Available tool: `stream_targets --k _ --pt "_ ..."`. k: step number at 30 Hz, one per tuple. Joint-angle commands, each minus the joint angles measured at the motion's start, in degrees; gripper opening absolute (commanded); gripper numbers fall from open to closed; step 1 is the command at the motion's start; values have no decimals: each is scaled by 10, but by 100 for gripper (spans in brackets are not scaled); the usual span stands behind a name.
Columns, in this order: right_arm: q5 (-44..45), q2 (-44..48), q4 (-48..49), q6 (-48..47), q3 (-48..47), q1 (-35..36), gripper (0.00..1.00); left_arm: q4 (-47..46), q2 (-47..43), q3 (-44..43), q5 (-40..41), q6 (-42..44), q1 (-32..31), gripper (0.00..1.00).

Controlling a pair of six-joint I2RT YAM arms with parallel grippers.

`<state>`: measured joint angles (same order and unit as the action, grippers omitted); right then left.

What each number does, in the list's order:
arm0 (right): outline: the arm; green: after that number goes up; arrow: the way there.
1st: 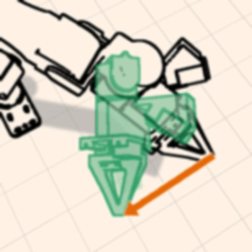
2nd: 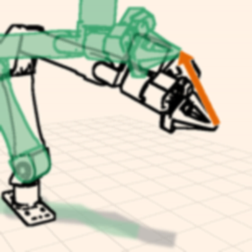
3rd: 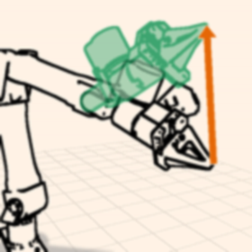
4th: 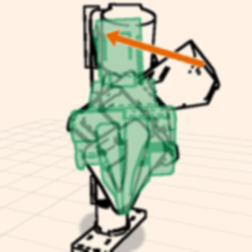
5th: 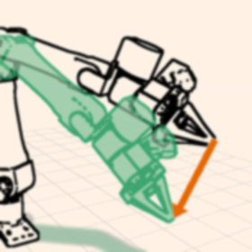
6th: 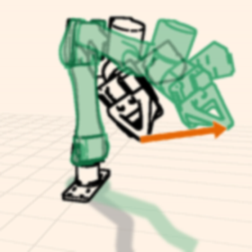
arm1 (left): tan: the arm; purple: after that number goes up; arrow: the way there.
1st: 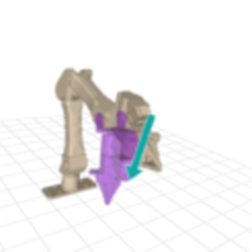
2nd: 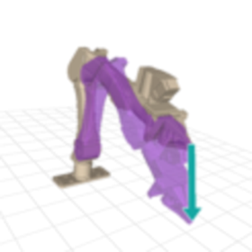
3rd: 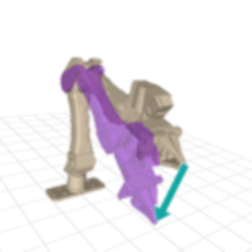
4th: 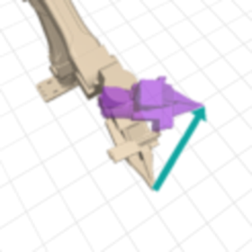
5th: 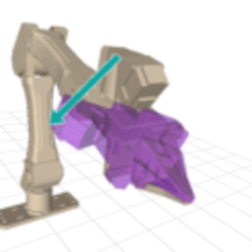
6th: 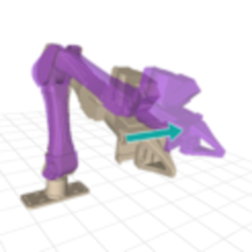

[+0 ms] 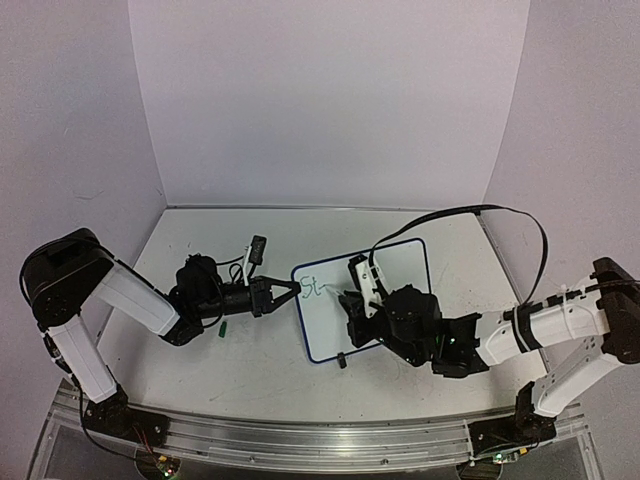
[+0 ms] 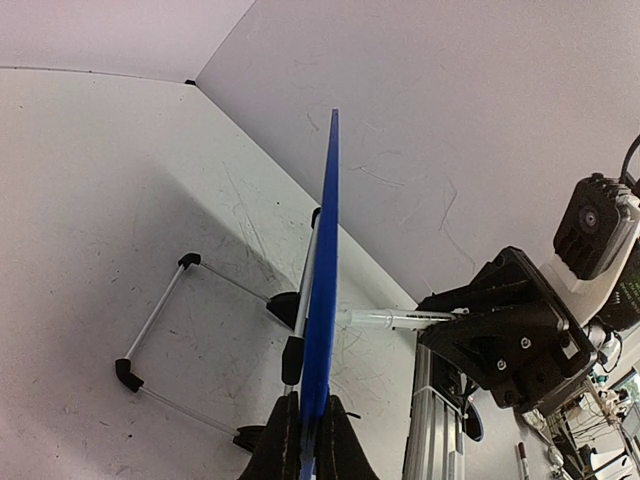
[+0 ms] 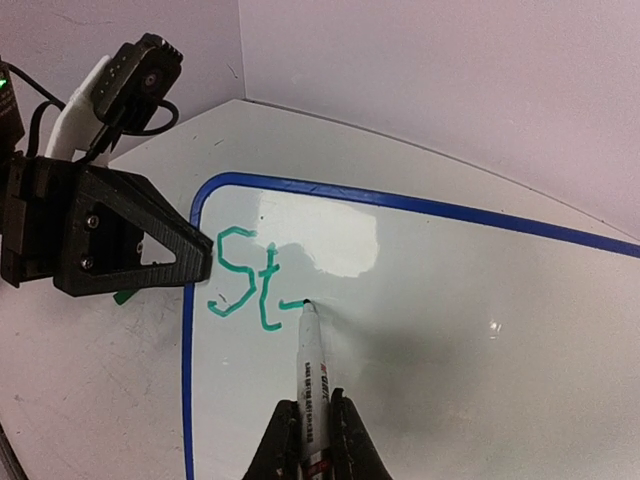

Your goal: Write a sentence on the whiteboard

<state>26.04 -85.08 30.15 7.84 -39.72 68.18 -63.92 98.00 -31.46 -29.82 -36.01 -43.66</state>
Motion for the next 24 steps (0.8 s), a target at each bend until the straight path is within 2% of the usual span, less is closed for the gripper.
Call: stream_targets --k 1,24 --pt "34 -2 2 3 -9 -6 0 -7 -20 5 -28 -20 -4 0" --pt "21 -27 21 -9 -32 -8 0 -7 -19 8 -32 -17 -4 0"
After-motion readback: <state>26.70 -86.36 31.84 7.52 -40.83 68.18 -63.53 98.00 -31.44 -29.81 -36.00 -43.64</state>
